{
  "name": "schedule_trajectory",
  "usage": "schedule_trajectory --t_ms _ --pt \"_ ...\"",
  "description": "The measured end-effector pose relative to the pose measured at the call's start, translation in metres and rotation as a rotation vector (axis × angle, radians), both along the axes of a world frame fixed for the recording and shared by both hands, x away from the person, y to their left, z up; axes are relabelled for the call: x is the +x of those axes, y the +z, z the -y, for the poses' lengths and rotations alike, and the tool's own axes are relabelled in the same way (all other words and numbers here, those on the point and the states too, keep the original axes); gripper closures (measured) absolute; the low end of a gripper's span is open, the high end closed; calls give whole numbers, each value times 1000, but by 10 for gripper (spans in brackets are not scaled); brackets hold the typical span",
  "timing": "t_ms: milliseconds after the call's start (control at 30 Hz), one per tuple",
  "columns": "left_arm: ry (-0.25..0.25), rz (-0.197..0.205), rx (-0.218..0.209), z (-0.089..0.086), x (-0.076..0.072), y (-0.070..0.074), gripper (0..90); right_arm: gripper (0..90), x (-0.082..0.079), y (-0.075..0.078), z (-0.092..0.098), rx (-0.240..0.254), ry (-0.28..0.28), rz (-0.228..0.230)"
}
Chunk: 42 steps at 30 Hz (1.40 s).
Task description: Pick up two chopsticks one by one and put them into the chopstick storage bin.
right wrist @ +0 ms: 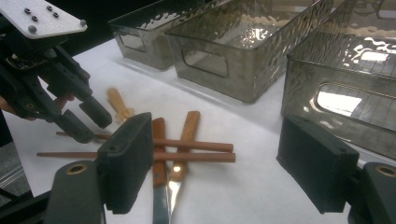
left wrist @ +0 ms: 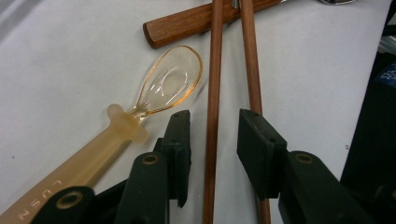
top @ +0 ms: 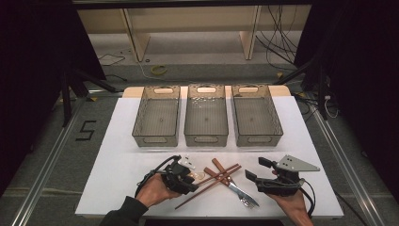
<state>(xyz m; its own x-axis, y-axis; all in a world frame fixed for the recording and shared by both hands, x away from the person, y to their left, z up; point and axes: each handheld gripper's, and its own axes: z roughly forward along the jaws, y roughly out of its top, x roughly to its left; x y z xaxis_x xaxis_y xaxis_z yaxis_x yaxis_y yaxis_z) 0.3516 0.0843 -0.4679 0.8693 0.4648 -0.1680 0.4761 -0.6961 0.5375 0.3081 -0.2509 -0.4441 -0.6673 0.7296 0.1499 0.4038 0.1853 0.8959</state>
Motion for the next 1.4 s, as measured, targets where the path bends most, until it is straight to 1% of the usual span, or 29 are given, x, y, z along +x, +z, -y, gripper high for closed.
schedule_trajectory --t_ms 33,67,133,200,400,500,567,667,700,800,900,1000,1067,1133,1267,1300,1400 --pt "-9 0 9 1 0 0 646 274 0 0 0 0 0 0" --pt "-11 6 9 2 0 -1 664 275 0 -1 0 1 1 -5" --pt "-16 11 16 4 0 -1 673 275 1 -1 0 -1 0 -5" --pt "-23 18 38 6 1 -1 694 276 1 -1 0 -1 0 -8" --pt "-43 23 44 11 2 -4 731 279 0 -1 1 -3 1 -7" --pt "-41 20 47 14 3 -5 739 279 0 -1 1 -4 0 -8" --pt "-46 27 51 14 3 -5 742 279 0 -1 1 -4 0 -7" --pt "-47 39 58 16 3 -5 776 281 0 -1 1 -5 -1 -8" --pt "-53 48 67 17 3 -5 776 281 0 -1 1 -5 -1 -8" --pt "-55 69 74 18 1 -5 826 286 0 -1 1 -7 -5 -10" --pt "-64 83 80 19 0 -5 831 287 0 -1 1 -7 -6 -9" --pt "-75 88 76 19 -1 -5 839 288 0 -1 1 -7 -6 -7" --pt "-81 105 77 19 -2 -5 841 290 0 -1 1 -8 -6 -6" --pt "-88 106 75 19 -3 -3 842 292 0 -1 1 -5 -10 -6" --pt "-77 115 76 17 -2 -3 843 292 0 -1 2 -3 -11 -8" --pt "-72 112 66 16 -1 -2 843 292 0 -1 2 -2 -11 -8" --pt "-69 123 60 14 -1 1 844 292 0 -1 1 -2 -12 -6"
